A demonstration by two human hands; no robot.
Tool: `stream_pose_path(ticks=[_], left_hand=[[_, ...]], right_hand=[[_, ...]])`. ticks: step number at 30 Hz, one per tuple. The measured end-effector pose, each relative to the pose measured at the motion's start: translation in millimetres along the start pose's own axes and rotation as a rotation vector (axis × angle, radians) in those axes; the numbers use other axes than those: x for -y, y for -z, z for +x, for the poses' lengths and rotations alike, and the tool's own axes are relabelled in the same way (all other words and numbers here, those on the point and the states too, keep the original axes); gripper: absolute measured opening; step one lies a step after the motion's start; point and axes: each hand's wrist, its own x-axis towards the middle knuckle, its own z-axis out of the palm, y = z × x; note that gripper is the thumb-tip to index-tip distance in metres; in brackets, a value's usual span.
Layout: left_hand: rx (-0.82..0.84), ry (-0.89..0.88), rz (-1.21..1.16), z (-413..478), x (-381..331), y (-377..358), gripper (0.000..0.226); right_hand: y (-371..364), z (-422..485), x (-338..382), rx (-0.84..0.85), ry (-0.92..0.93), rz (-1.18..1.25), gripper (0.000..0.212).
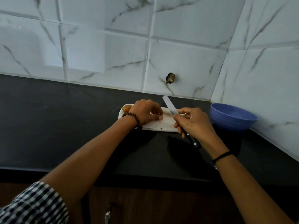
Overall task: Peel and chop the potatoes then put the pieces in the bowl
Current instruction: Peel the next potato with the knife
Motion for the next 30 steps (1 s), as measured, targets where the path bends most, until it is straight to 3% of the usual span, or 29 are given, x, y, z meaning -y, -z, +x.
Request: stream_pose_path(ticks=[5,9,20,30], left_hand=[[0.021,0.044,-0.299,-9,-7,4,0.036],[0.094,0.100,-0.458,-12,-5,8,0.034],[0.038,0.194,-0.277,-14,-8,6,0.022],[-0.007,0.158,-0.277,-14,-11,1,0.016]], right_hand=[[3,-2,-1,0.017,-0.070,0.017,0.008],[4,-2,1,0.016,-0.116,0.049,0.008],[3,-7,3,0.061,-0.117,0.044,0.007],[2,-15,7,0.121,-0.068,-0.014,0.022]])
